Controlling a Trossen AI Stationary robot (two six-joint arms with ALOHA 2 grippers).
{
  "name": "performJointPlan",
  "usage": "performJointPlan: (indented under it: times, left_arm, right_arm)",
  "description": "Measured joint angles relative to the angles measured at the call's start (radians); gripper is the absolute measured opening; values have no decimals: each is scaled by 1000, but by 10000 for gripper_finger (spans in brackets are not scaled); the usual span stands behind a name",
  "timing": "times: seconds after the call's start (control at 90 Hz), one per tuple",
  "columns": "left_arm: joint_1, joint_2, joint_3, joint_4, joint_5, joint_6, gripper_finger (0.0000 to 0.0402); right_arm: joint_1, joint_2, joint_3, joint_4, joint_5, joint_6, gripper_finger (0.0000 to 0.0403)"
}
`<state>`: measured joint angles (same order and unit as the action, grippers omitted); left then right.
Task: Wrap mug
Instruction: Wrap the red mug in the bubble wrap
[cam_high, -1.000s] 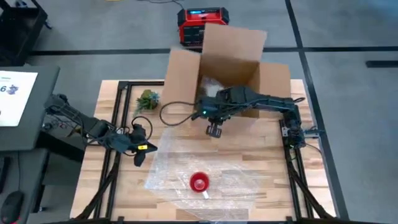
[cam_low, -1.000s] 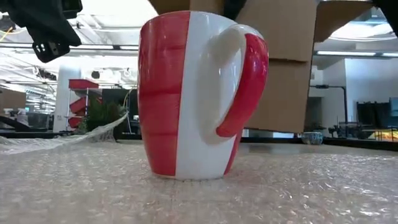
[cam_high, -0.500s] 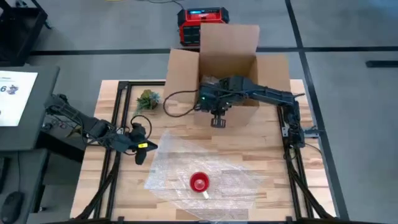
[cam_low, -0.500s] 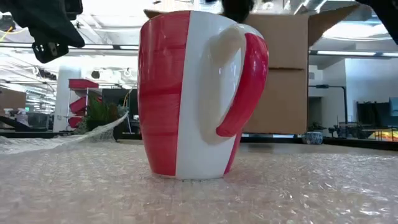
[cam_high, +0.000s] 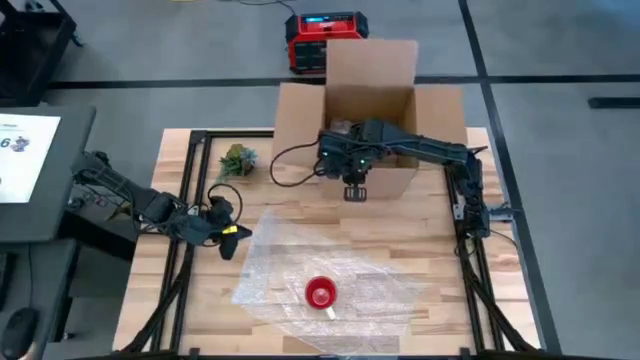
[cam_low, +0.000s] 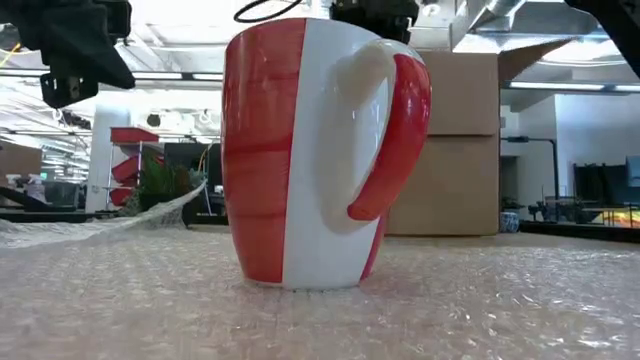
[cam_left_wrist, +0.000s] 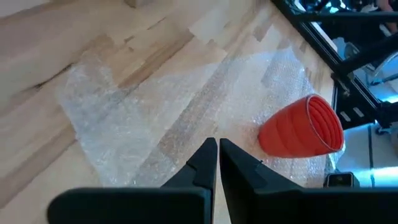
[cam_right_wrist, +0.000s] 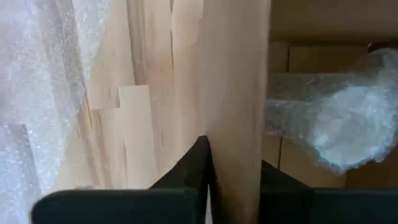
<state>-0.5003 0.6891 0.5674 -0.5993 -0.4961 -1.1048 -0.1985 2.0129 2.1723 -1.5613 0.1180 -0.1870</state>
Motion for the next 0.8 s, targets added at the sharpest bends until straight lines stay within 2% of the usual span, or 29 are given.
performJointPlan:
  times: [0.211, 0.333, 0.5, 0.8]
  left_arm:
    - [0, 0, 0, -26, 1, -29, 0]
    - [0, 0, 0, -51, 13, -72, 0]
    - [-1, 0, 0, -103, 51, -122, 0]
    - [0, 0, 0, -130, 75, -96, 0]
  right_arm:
    - [11, -9, 26, -12, -9, 66, 131]
    - [41, -21, 87, -9, 61, 119, 159]
    - [91, -57, 147, -8, 102, 232, 162]
    - [194, -98, 148, -10, 103, 418, 147]
